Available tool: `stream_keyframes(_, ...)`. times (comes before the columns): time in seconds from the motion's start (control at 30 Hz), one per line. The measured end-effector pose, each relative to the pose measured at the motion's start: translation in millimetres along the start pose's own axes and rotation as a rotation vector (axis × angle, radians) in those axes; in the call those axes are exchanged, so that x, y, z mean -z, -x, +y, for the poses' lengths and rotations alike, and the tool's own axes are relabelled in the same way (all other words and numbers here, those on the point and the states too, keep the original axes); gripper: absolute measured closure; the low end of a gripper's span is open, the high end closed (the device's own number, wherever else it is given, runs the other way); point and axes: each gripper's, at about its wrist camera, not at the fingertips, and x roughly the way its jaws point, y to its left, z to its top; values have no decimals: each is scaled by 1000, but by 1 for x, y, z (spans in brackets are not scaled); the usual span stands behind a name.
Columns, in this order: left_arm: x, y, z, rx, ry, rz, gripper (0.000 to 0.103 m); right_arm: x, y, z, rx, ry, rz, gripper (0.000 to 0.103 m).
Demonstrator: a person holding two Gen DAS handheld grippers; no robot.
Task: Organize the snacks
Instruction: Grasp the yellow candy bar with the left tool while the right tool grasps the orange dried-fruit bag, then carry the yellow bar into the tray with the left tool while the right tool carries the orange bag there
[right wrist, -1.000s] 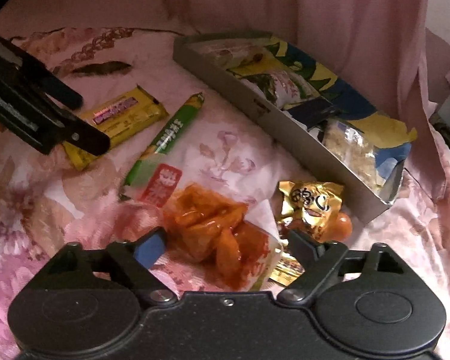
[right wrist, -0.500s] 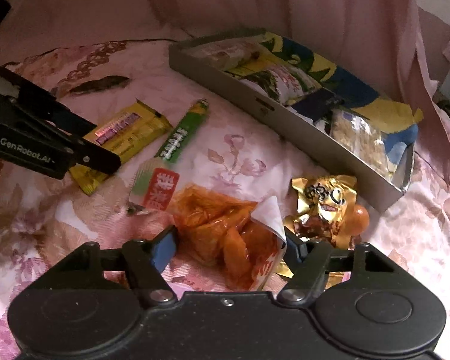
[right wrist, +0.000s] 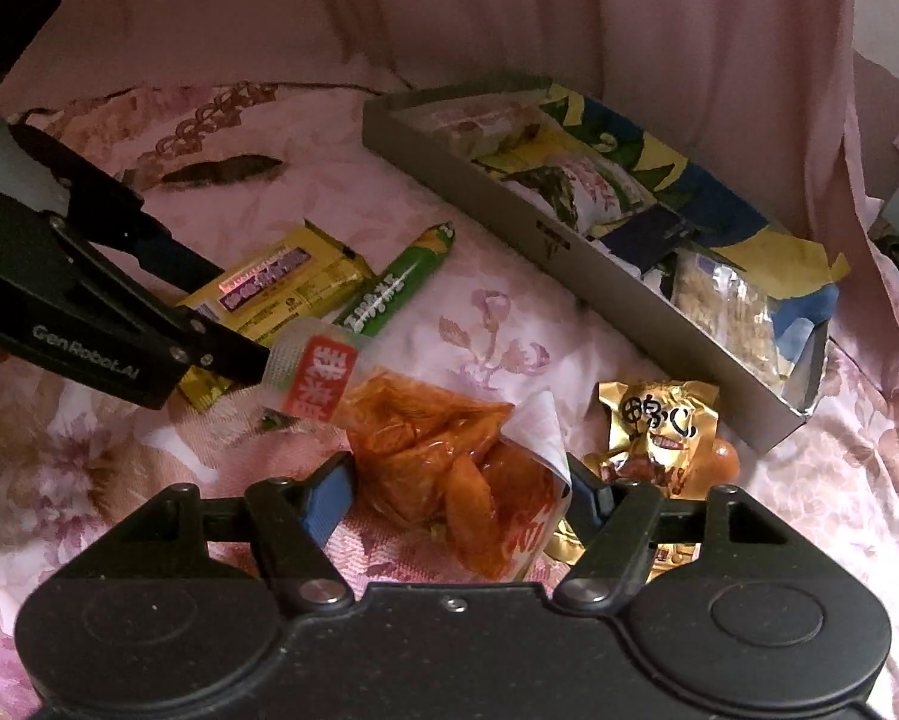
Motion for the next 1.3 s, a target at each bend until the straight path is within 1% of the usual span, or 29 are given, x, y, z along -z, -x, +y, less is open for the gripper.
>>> stream_keyframes(0.13,-3,9,4,33,79,-15,50,-3,11,-1,17,-26,-39,31)
stream_keyframes(0.2,-3,16,5,39,98,-35,51,-4,18,-3,25,-42,-56,31)
stream_keyframes(0.27,-4,23,3,32,94,-56,52,-5,26,-2,41,-43,-77,31)
stream_keyframes(0.3,-5,26,2,29,91,-55,53,-6,31,-2,47,-46,-88,31)
stream_keyframes(0.47,2,27,-5,2,71,13,53,-7,44,-6,63,-71,-115,31)
stream_keyframes(0.57,4,24,-7,-10,52,41,53,-7,47,-8,69,-83,-117,31)
stream_keyframes(0.67,6,19,-5,-21,65,56,53,-7,49,-9,73,-88,-121,31)
stream_keyframes(0.83,2,11,0,-22,84,44,51,-7,49,-9,72,-84,-132,31)
stream_keyframes(0.87,1,9,0,-28,78,41,50,-7,49,-8,71,-83,-133,31)
stream_keyframes(1.03,-2,-1,-1,-62,31,22,41,-8,48,-8,67,-80,-138,31)
stream_keyframes(1.17,-6,-6,-1,-73,32,14,40,-9,47,-8,71,-80,-138,31)
stream_keyframes(1.2,-6,-6,-1,-73,32,13,43,-9,47,-9,73,-81,-138,31)
stream_keyframes(1.23,-6,-6,-2,-72,26,9,51,-9,46,-9,77,-82,-139,31)
stream_keyframes(1.3,-6,-4,-3,-78,17,5,52,-9,46,-10,82,-87,-141,31)
